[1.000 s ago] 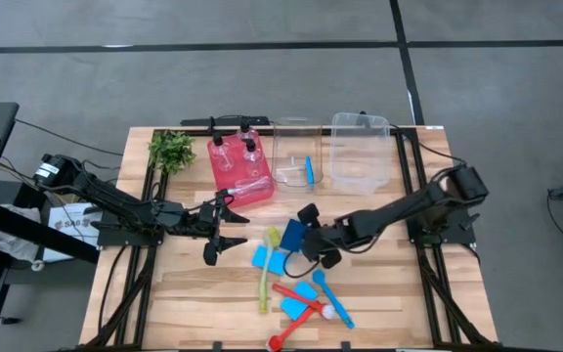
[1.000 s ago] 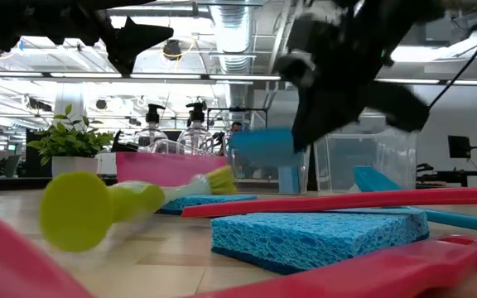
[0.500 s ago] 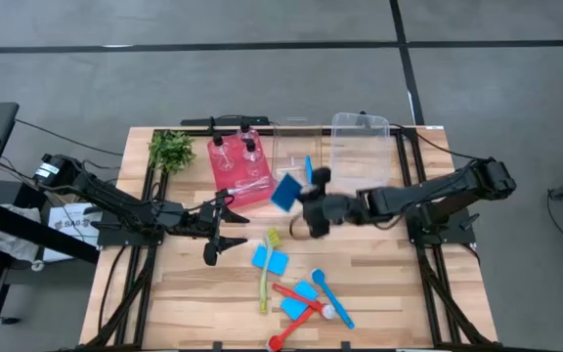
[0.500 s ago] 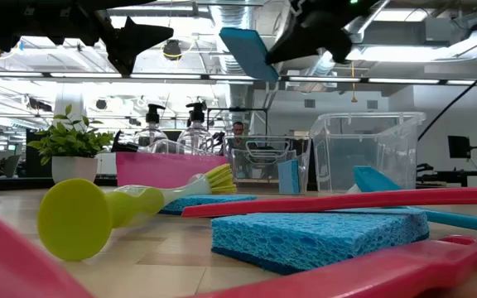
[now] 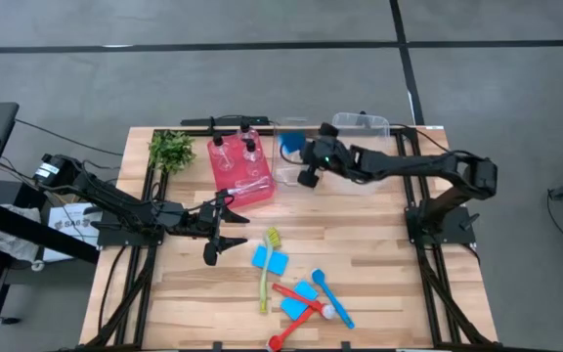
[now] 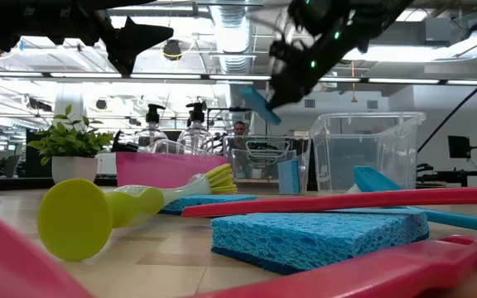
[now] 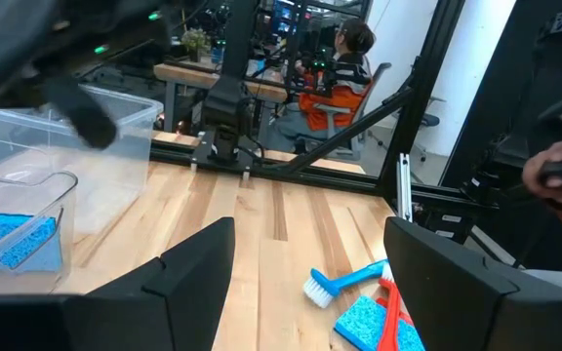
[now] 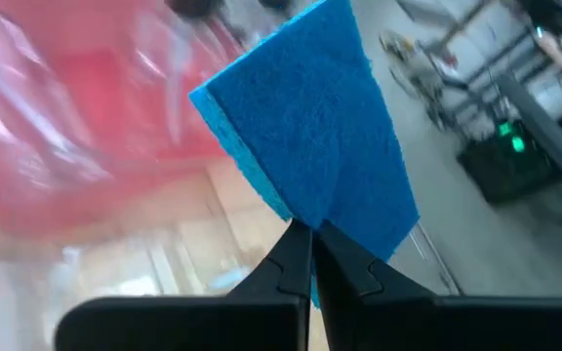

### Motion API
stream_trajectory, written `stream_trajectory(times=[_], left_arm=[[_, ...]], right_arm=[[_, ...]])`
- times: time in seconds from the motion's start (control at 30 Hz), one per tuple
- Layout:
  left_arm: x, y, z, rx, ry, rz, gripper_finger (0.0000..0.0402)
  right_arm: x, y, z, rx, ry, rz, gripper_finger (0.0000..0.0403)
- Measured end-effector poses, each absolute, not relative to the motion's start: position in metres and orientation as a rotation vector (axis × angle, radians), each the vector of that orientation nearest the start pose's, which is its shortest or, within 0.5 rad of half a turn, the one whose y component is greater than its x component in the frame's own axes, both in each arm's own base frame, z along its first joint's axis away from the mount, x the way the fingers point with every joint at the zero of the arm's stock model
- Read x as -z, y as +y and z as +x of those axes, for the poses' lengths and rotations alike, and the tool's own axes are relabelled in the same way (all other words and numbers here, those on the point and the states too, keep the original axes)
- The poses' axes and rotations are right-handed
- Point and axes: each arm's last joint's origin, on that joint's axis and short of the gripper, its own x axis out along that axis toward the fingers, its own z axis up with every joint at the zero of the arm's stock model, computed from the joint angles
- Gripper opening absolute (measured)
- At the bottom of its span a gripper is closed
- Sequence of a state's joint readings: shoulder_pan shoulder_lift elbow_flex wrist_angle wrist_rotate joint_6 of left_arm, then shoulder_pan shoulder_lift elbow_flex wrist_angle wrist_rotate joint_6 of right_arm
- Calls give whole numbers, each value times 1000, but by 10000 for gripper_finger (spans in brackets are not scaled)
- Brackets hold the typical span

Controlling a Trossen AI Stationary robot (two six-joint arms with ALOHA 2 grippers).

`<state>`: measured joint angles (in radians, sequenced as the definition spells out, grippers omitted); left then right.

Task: Pick & Place Kitchen Sink Supplies
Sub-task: Put the blue sponge into the left transparent bin

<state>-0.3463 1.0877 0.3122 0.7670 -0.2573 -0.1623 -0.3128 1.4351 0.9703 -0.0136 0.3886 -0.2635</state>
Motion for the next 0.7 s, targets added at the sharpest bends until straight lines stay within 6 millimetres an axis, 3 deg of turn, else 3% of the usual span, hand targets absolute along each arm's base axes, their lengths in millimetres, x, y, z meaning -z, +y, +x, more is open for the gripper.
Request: stream_trajectory(times=[0.13, 0.33, 0.7], left_arm=[[-208, -64, 200, 88, 15, -160, 266], [-208, -64, 200, 88, 15, -160, 266], [-208, -64, 200, 88, 15, -160, 266]], right_arm=[[-251, -124, 297, 627, 624, -235, 0], [-235, -132, 302, 625, 671, -221, 13], [-242, -129, 302, 670, 650, -257, 112]])
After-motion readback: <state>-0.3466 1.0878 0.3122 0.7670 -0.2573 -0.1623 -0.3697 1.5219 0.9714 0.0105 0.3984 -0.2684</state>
